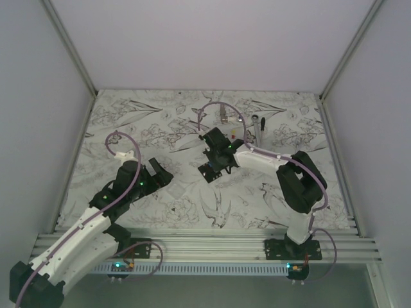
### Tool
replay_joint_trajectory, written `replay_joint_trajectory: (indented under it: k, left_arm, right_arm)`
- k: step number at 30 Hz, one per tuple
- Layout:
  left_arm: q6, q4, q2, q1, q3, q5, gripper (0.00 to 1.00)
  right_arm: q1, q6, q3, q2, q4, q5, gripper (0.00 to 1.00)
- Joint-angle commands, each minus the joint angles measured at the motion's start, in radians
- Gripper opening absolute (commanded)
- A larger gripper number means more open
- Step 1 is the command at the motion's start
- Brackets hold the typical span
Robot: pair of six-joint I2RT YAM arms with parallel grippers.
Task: Snap on the fuse box
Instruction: Install the fuse at the fuse box base.
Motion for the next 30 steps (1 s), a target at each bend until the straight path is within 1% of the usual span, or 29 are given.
replay_joint_trajectory:
  k: [1, 4, 9, 12, 17, 20, 22, 26, 30]
  left_arm:
    - [-0.006, -0.006, -0.017, 0.009, -0.005, 0.007, 1.00]
    - [-0.005, -0.006, -0.021, 0.009, -0.008, 0.007, 1.00]
    - [-0.005, -0.006, -0.026, 0.009, -0.008, 0.007, 1.00]
    - [-0.006, -0.006, -0.025, 0.009, -0.006, 0.008, 1.00]
    - [-0.005, -0.006, -0.026, 0.009, -0.006, 0.013, 1.00]
    - [-0.006, -0.007, -0.032, 0.009, -0.008, 0.017, 1.00]
    - [-0.005, -0.006, -0.036, 0.009, -0.008, 0.019, 1.00]
    - [-0.005, -0.008, -0.042, 0.009, -0.008, 0.016, 1.00]
    - [-0.006, -0.006, -0.037, 0.009, -0.003, 0.018, 1.00]
  right_arm:
    - [-0.005, 0.004, -0.041, 0.179, -0.190, -0.022, 0.00]
    - [0.001, 0.011, -0.072, 0.178, -0.205, -0.020, 0.00]
    - [0.024, 0.016, -0.165, 0.128, -0.223, -0.042, 0.00]
    - [0.024, 0.018, -0.184, 0.133, -0.220, -0.048, 0.00]
    - [0.019, 0.015, -0.142, 0.206, -0.204, -0.067, 0.00]
    - [0.015, 0.019, -0.109, 0.214, -0.209, -0.053, 0.00]
    - [0.021, 0.022, -0.108, 0.184, -0.215, -0.040, 0.00]
    - [0.043, 0.028, -0.117, 0.057, -0.223, -0.011, 0.00]
    - [0.046, 0.029, -0.105, -0.010, -0.215, 0.006, 0.00]
